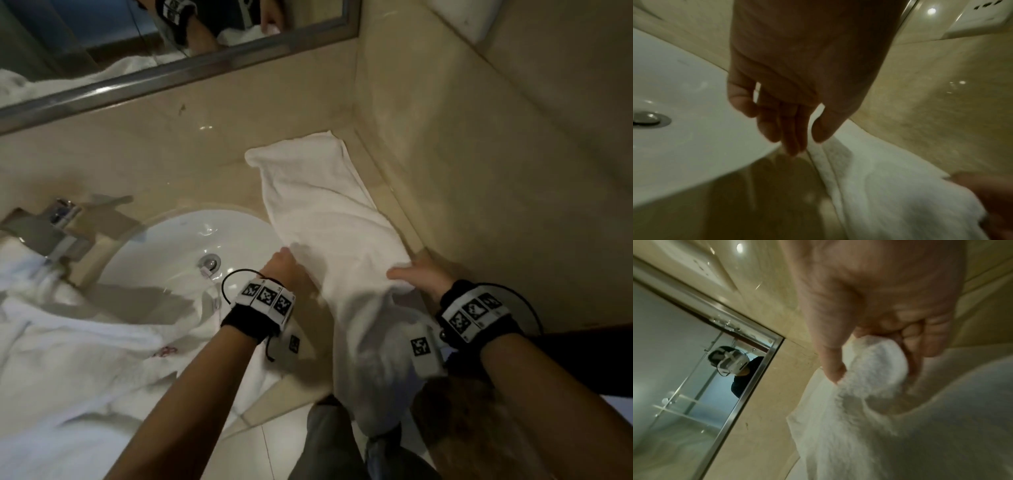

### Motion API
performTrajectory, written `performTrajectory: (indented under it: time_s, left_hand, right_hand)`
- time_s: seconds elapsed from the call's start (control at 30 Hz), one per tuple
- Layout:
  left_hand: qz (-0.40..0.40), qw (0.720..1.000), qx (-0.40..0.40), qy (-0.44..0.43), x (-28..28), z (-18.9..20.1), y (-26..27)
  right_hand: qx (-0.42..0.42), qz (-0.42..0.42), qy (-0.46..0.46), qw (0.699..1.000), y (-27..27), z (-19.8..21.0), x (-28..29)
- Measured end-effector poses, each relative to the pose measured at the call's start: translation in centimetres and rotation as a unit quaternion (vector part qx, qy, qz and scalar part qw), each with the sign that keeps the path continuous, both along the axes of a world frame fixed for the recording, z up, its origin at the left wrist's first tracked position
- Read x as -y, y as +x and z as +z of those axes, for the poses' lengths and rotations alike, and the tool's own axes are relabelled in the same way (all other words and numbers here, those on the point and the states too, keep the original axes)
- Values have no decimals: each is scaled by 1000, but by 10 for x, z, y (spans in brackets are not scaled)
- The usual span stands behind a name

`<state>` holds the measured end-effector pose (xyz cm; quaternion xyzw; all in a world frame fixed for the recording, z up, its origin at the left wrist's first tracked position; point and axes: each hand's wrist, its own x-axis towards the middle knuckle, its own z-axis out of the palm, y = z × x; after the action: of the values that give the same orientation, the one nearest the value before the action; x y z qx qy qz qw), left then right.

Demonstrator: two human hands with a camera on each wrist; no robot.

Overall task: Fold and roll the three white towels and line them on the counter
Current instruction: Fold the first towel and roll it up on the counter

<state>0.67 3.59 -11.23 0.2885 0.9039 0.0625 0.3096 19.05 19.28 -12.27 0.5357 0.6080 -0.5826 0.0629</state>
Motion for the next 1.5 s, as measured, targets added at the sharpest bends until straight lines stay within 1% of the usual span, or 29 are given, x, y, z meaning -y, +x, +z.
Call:
performTrajectory:
  time_s: [0.07, 0.1, 0.17, 0.23, 0.27, 0.37, 0.43, 0.47, 0.5, 0.57, 0.63, 0.67, 0.7, 0.77, 0.83, 0.87, 0.93, 0.97, 1.0, 1.03, 1.07, 1.13, 1.2, 1.27, 1.33, 1.37, 1.43, 1.5]
  left_hand:
    - [-55, 996, 51, -38, 3, 11, 19]
    - [-64, 995, 58, -50, 7, 13, 31]
    - [-57, 996, 55, -45, 11, 12, 53]
    - [-18, 999, 42, -21, 14, 10, 67]
    - [10, 999, 49, -16, 14, 9, 73]
    - [97, 990, 103, 26, 14, 0, 83]
    - [159, 973, 151, 72, 14, -10, 90]
    - [190, 961, 176, 96, 14, -13, 92]
    - [211, 952, 196, 102, 16, -13, 94]
    - [218, 945, 228, 90, 20, -9, 99]
    - [209, 944, 245, 76, 21, -3, 100]
    - [215, 941, 247, 86, 22, -3, 100]
    - [233, 931, 258, 112, 23, 0, 99]
    - [291, 896, 287, 173, 27, 0, 96]
    - [342, 862, 300, 221, 37, 5, 94]
    - [368, 847, 293, 246, 44, 7, 91]
    - [419, 826, 254, 279, 61, 5, 84]
    - [438, 825, 226, 276, 71, 0, 80]
    - [447, 832, 201, 262, 78, -6, 78]
    - [445, 843, 187, 237, 85, -10, 78]
    - [436, 854, 186, 214, 90, -15, 80]
    - [413, 869, 204, 179, 97, -28, 86]
    - [410, 869, 221, 170, 100, -44, 88]
    - [395, 870, 232, 183, 98, -40, 93]
    - [349, 896, 227, 155, 97, -32, 97]
    - [325, 913, 208, 130, 98, -33, 98]
    - [301, 940, 138, 80, 102, -37, 96]
    - [292, 950, 96, 59, 104, -37, 96]
  right_hand:
    - [-62, -49, -29, 996, 8, 0, 7]
    - [-91, -71, -34, 993, 13, 1, 12]
    - [-119, -66, -45, 990, 23, 4, 19]
    - [-120, -22, -83, 989, 31, 4, 24]
    - [-105, 4, -88, 991, 36, 1, 26]
    - [-69, 11, -63, 996, 42, -5, 29]
    - [-71, 13, -46, 996, 46, -7, 31]
    - [-79, 28, -47, 995, 47, -6, 32]
    - [-95, 49, -49, 993, 47, -5, 33]
    - [-81, 129, -22, 988, 47, -5, 34]
    - [-3, 218, 74, 973, 45, -12, 36]
    - [35, 241, 115, 963, 44, -13, 38]
    - [44, 239, 147, 959, 44, -16, 38]
    - [40, 214, 175, 960, 45, -19, 36]
    - [49, 192, 169, 965, 47, -13, 33]
    - [61, 174, 157, 970, 49, -9, 32]
    - [114, 190, 142, 965, 54, -8, 28]
    - [131, 192, 145, 962, 56, -8, 27]
    - [144, 182, 127, 964, 59, -6, 28]
    - [153, 199, 121, 960, 62, -7, 29]
    - [148, 212, 122, 958, 63, -9, 30]
    - [109, 220, 125, 961, 65, -10, 36]
    - [67, 232, 97, 965, 66, -7, 46]
    - [43, 254, 46, 965, 67, -2, 58]
    - [65, 294, -11, 953, 70, -2, 68]
    - [87, 301, -36, 949, 72, -5, 73]
    - [133, 288, -88, 944, 79, -12, 79]
    - [159, 257, -133, 944, 87, -18, 81]
